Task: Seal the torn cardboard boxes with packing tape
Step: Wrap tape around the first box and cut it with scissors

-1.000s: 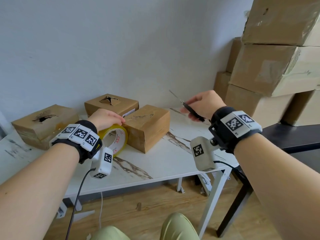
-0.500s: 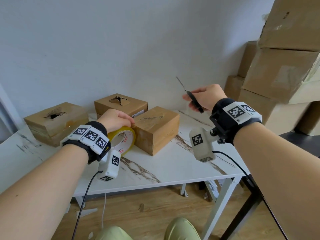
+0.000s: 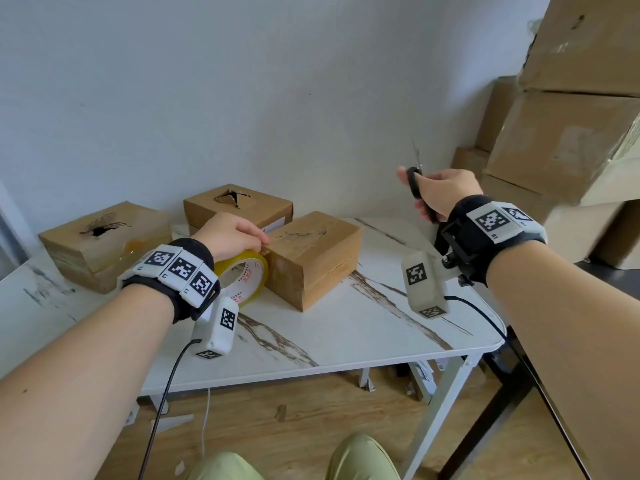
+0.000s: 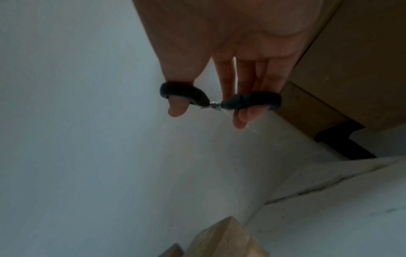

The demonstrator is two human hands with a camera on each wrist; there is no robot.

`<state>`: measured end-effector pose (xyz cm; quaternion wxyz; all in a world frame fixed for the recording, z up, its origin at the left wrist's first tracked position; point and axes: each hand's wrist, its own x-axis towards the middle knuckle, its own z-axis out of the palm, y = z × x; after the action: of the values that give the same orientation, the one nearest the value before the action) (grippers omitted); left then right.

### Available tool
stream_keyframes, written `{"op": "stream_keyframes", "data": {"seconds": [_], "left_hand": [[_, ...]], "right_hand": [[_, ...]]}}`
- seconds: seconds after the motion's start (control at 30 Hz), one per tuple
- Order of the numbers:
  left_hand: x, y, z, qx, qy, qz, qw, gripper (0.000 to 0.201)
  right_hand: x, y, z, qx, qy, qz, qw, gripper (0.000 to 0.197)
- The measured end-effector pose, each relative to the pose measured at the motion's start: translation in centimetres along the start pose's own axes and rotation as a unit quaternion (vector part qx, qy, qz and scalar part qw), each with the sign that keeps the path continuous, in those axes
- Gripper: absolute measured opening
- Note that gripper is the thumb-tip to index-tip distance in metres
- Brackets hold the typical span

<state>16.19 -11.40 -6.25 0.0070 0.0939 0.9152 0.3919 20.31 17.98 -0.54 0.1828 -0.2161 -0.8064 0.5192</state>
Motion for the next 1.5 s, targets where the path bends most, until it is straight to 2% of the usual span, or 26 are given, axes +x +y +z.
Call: {"op": "stream_keyframes", "data": {"seconds": [0.1, 0.2, 0.3, 0.43, 0.5, 0.53, 0.6, 0.63, 0.67, 0.73, 0.77, 0.83, 0.9, 1.03, 1.17, 1.27, 1.37, 1.5], "left_hand": [[0.0, -0.1, -0.1, -0.009, -0.009, -0.006, 1.000, 0.020], [-0.3, -0.1, -0.2, -0.017, -0.012, -0.011, 1.000, 0.019], [-0.3, 0.1, 0.0, 0.001, -0.008, 0.001, 1.000, 0.017], [0.1, 0.1, -0.1, 0.081, -0.004, 0.005, 0.997, 0.015], [0.2, 0.0, -0.5, 0.148, -0.008, -0.020, 0.989, 0.026], [0.1, 0.4, -0.6, 0.186, 0.010, -0.016, 0.982, 0.028], [-0.2, 1.8, -0.8, 0.218, 0.097, 0.032, 0.971, 0.026], [-0.4, 2.9, -0.6, 0.186, 0.136, 0.059, 0.971, 0.028], [-0.4, 4.1, -0.4, 0.131, 0.149, 0.079, 0.977, 0.034], [0.0, 6.4, 0.3, -0.011, 0.101, 0.087, 0.991, 0.051], [0.1, 7.3, 0.8, -0.066, 0.065, 0.076, 0.993, 0.053], [0.5, 8.3, 1.8, -0.100, 0.029, 0.068, 0.992, 0.032], [0.8, 8.3, 2.1, -0.085, 0.040, 0.073, 0.993, 0.009], [0.5, 8.1, 1.4, -0.070, 0.014, 0.051, 0.996, 0.014], [-0.6, 7.5, -0.7, -0.035, 0.025, 0.045, 0.998, 0.017], [-1.4, 5.9, -2.7, 0.022, 0.045, 0.030, 0.998, 0.021], [-2.4, 3.5, -5.1, 0.061, 0.082, 0.015, 0.995, 0.020], [-3.9, 0.6, -7.5, 0.059, 0.145, -0.001, 0.988, 0.007]], "right_hand": [[-1.4, -1.0, 0.9, 0.040, -0.117, 0.027, 0.992, 0.049], [-2.7, -1.7, 2.3, 0.043, -0.241, 0.035, 0.969, 0.052], [-3.3, -1.9, 3.5, 0.048, -0.288, 0.033, 0.956, 0.050], [-3.3, -2.6, 3.6, 0.066, -0.302, 0.016, 0.951, 0.041], [-3.0, -3.2, 2.9, 0.101, -0.303, 0.005, 0.948, 0.038], [-2.9, -3.5, 2.6, 0.121, -0.307, 0.000, 0.944, 0.037], [-2.9, -4.1, 2.1, 0.145, -0.321, -0.007, 0.936, 0.034], [-3.0, -4.2, 2.1, 0.150, -0.330, -0.008, 0.932, 0.033], [-3.1, -4.3, 2.1, 0.152, -0.341, -0.010, 0.928, 0.033], [-3.6, -4.3, 2.3, 0.150, -0.365, -0.013, 0.919, 0.032], [-3.9, -4.2, 2.5, 0.150, -0.373, -0.016, 0.915, 0.032], [-4.1, -4.0, 2.6, 0.159, -0.377, -0.017, 0.912, 0.033], [-3.9, -3.9, 2.6, 0.163, -0.349, -0.016, 0.923, 0.034], [-3.5, -3.6, 3.4, 0.065, -0.215, -0.043, 0.974, 0.030], [-3.8, -3.8, 6.0, -0.002, -0.195, -0.077, 0.978, 0.020], [-4.5, -4.5, 8.0, -0.079, -0.181, -0.141, 0.970, 0.020], [-5.7, -6.1, 9.5, -0.087, -0.238, -0.142, 0.957, 0.019], [-7.6, -8.0, 10.8, -0.039, -0.410, -0.091, 0.907, 0.022]]}}
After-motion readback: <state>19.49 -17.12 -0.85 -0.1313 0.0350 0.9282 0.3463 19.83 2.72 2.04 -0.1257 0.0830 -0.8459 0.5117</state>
